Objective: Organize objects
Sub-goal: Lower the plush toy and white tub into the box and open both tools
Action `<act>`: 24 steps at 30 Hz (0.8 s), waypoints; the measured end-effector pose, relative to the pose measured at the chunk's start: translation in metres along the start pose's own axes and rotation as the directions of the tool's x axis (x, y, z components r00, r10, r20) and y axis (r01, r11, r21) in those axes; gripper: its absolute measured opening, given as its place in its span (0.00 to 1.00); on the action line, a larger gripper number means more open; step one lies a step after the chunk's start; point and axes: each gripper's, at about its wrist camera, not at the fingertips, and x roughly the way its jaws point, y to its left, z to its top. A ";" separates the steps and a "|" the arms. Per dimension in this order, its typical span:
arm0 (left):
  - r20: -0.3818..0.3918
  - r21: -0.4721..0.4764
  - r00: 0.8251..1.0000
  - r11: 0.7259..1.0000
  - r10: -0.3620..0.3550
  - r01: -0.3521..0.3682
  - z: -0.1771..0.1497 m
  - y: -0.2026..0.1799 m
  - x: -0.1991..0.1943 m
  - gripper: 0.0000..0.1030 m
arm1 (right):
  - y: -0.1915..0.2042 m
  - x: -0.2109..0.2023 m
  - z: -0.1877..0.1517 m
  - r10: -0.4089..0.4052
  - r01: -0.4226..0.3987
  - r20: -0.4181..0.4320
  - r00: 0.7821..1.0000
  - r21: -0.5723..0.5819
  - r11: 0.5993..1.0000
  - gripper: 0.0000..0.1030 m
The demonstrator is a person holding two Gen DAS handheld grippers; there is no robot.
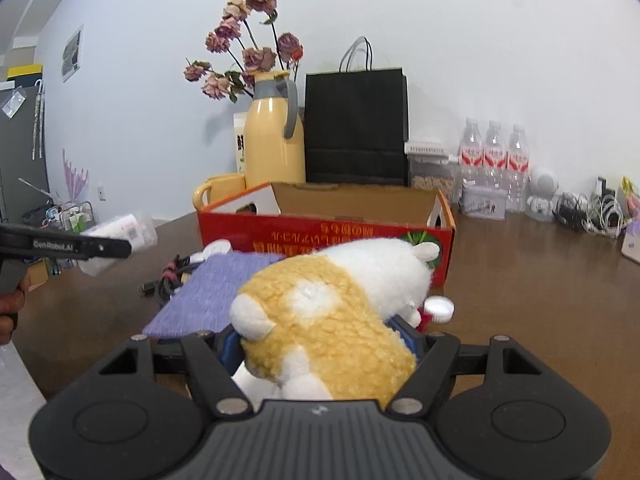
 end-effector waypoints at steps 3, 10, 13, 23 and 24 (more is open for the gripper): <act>0.035 0.012 0.999 1.000 0.000 0.000 0.018 -0.006 0.001 0.64 | -0.001 0.004 0.016 -0.002 0.003 0.036 0.999 -0.021 1.000 0.69; 0.110 0.038 0.994 0.999 -0.023 0.019 0.061 -0.030 0.022 0.64 | -0.003 0.031 0.066 0.009 0.002 0.130 0.991 -0.080 0.997 0.69; 0.122 0.033 0.992 0.999 -0.027 0.023 0.076 -0.043 0.038 0.64 | -0.006 0.055 0.088 -0.002 0.016 0.147 0.989 -0.095 0.995 0.69; 0.108 -0.025 0.994 1.000 -0.003 0.006 0.113 -0.060 0.122 0.64 | -0.027 0.157 0.134 -0.005 0.012 0.088 0.996 -0.078 0.997 0.69; 0.101 -0.023 0.995 1.000 0.004 -0.001 0.116 -0.061 0.133 0.64 | -0.032 0.171 0.136 -0.006 0.011 0.075 0.997 -0.071 0.997 0.69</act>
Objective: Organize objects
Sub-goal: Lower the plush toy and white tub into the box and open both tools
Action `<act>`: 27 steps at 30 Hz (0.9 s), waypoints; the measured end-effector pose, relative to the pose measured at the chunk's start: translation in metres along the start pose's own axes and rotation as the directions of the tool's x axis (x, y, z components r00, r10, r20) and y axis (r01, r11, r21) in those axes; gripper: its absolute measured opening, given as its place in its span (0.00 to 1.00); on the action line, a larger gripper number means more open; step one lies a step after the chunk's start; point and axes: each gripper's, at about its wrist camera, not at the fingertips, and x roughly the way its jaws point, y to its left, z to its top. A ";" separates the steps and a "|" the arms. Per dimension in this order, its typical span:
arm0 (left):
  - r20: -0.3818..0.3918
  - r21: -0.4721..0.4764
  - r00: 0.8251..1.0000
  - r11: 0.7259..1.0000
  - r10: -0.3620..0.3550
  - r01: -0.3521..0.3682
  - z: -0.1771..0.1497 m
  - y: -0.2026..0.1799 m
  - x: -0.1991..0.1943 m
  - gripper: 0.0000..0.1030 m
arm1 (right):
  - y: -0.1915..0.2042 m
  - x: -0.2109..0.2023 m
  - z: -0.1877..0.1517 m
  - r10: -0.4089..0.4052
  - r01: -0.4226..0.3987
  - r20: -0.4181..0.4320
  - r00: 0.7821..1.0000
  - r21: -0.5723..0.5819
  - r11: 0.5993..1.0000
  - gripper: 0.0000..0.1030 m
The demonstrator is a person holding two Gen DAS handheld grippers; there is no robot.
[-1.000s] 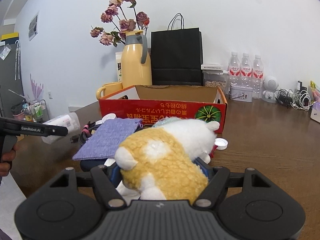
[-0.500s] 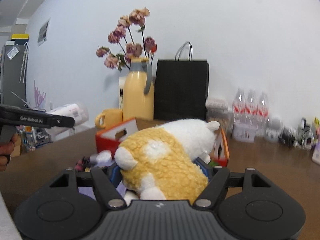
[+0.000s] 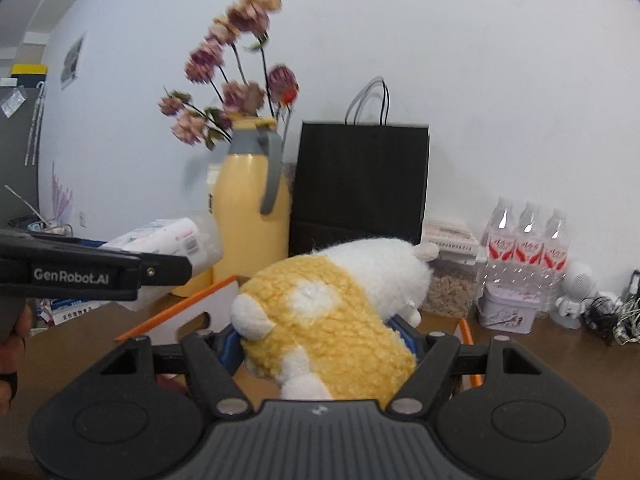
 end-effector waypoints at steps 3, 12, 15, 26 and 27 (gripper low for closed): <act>-0.033 0.011 0.999 1.000 0.025 -0.024 -0.001 -0.003 0.033 0.64 | -0.012 0.036 -0.004 0.007 -0.006 -0.047 0.999 0.021 1.000 0.69; -0.160 0.016 0.987 1.000 0.024 -0.022 -0.027 0.009 0.081 0.64 | -0.035 0.069 -0.022 -0.049 0.060 -0.147 0.988 0.074 0.995 0.69; -0.168 0.025 0.985 0.999 0.035 -0.032 -0.028 0.008 0.081 0.64 | -0.034 0.071 -0.023 -0.064 0.078 -0.180 0.982 0.069 0.995 0.69; -0.120 0.028 0.991 0.998 0.059 -0.056 -0.027 0.001 0.069 1.00 | -0.037 0.061 -0.026 -0.100 0.117 -0.199 0.975 0.073 0.990 1.00; -0.095 0.022 0.994 0.998 0.060 -0.058 -0.027 0.002 0.067 1.00 | -0.037 0.060 -0.025 -0.102 0.119 -0.199 0.975 0.076 0.990 1.00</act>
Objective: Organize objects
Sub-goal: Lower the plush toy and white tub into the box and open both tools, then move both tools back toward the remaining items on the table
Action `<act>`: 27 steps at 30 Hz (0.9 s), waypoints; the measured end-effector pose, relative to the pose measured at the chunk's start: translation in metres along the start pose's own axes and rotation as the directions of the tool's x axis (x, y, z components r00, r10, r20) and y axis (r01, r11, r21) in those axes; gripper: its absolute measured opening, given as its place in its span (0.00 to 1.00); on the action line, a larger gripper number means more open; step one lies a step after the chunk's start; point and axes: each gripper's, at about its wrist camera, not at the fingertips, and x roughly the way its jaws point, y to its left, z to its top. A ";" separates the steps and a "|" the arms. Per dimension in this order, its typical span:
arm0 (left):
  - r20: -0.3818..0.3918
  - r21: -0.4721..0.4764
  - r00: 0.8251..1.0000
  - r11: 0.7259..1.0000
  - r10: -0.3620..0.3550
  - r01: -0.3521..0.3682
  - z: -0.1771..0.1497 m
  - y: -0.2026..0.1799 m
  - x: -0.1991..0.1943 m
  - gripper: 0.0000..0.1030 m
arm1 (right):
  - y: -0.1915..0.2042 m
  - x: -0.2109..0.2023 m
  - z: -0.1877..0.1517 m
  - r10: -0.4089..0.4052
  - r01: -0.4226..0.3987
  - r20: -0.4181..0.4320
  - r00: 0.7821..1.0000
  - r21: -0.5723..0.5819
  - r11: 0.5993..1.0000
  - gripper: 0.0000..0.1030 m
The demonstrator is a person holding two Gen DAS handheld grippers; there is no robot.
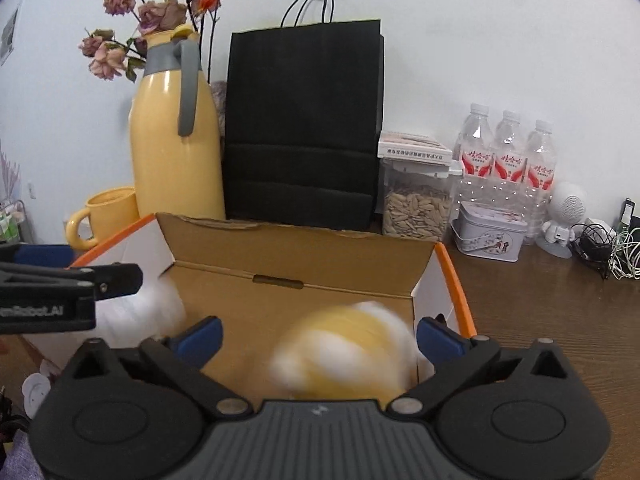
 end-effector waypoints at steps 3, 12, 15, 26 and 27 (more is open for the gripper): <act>0.011 0.001 1.000 1.000 -0.002 0.002 0.001 -0.002 -0.003 1.00 | -0.001 -0.001 0.000 0.000 0.000 0.001 1.000 0.007 1.000 1.00; 0.049 -0.023 0.999 1.000 -0.005 0.006 0.003 0.000 -0.012 1.00 | -0.002 -0.018 0.005 -0.014 0.013 0.056 0.998 0.018 1.000 1.00; 0.076 -0.030 0.997 0.999 -0.013 0.015 0.006 0.001 -0.021 1.00 | -0.005 -0.029 0.006 -0.026 0.025 0.087 0.996 0.020 0.999 1.00; 0.197 -0.034 0.980 0.998 -0.037 0.045 0.003 -0.005 -0.072 1.00 | -0.008 -0.083 0.002 -0.017 0.013 0.196 0.981 0.020 1.000 1.00; 0.205 -0.032 0.978 0.998 -0.043 0.051 0.002 -0.006 -0.078 1.00 | -0.006 -0.087 -0.001 -0.015 0.012 0.199 0.980 0.017 1.000 1.00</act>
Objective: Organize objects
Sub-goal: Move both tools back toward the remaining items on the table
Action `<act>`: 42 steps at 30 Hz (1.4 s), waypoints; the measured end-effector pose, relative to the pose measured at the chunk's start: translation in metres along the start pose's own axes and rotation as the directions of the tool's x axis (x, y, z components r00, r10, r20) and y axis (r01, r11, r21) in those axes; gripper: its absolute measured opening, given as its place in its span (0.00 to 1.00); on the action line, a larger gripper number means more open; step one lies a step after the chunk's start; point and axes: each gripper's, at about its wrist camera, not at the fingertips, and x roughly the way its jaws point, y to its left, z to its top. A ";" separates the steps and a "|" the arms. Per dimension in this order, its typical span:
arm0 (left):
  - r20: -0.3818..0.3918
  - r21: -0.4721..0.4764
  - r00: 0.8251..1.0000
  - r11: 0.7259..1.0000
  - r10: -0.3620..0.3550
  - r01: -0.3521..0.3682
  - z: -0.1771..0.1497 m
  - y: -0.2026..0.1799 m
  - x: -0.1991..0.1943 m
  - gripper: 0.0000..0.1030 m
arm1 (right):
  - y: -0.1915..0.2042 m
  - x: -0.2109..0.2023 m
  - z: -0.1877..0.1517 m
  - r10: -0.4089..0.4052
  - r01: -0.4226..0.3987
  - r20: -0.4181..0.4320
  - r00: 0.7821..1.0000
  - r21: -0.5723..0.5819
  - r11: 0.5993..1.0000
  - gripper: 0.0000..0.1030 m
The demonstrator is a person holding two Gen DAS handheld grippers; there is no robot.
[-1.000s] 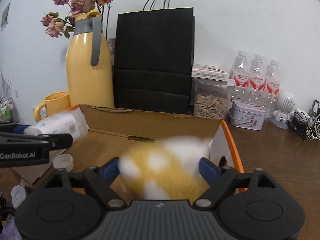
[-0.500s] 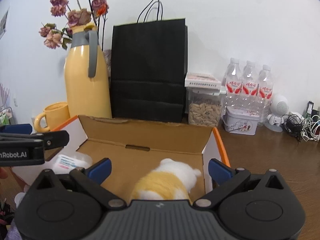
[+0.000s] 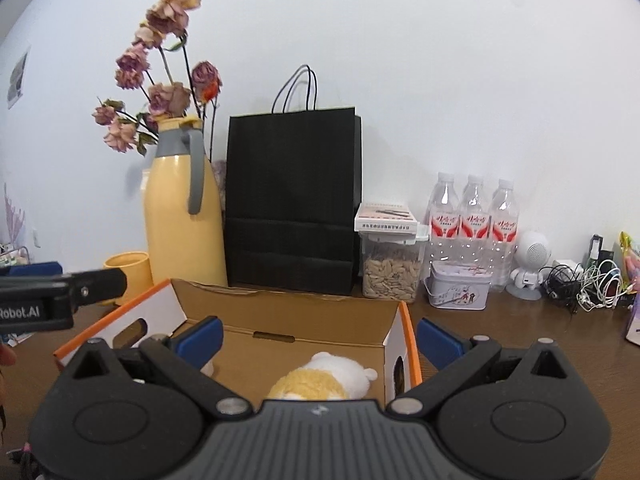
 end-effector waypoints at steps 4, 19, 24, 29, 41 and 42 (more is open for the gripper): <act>0.004 -0.019 1.000 1.000 -0.022 0.022 -0.006 0.000 -0.018 1.00 | 0.006 -0.018 -0.007 0.011 -0.011 0.009 1.000 -0.020 1.000 1.00; -0.083 -0.015 0.997 1.000 -0.006 0.005 -0.025 0.012 -0.064 1.00 | 0.012 -0.077 -0.041 0.012 -0.014 -0.049 0.999 -0.045 0.999 1.00; -0.105 -0.004 0.994 1.000 0.015 -0.015 -0.033 0.019 -0.078 1.00 | 0.004 -0.089 -0.059 0.004 -0.006 -0.093 0.996 -0.022 1.000 1.00; -0.137 0.005 0.990 0.999 0.042 -0.041 -0.041 0.028 -0.090 1.00 | -0.003 -0.096 -0.079 -0.007 0.004 -0.154 0.988 -0.021 1.000 1.00; -0.198 0.011 0.973 0.993 0.121 -0.121 -0.058 0.058 -0.111 1.00 | -0.031 -0.099 -0.113 -0.026 0.032 -0.259 0.966 0.017 0.999 0.99; -0.201 0.008 0.972 0.992 0.125 -0.126 -0.059 0.060 -0.112 1.00 | -0.031 -0.098 -0.113 -0.013 0.019 -0.258 0.966 0.020 1.000 0.98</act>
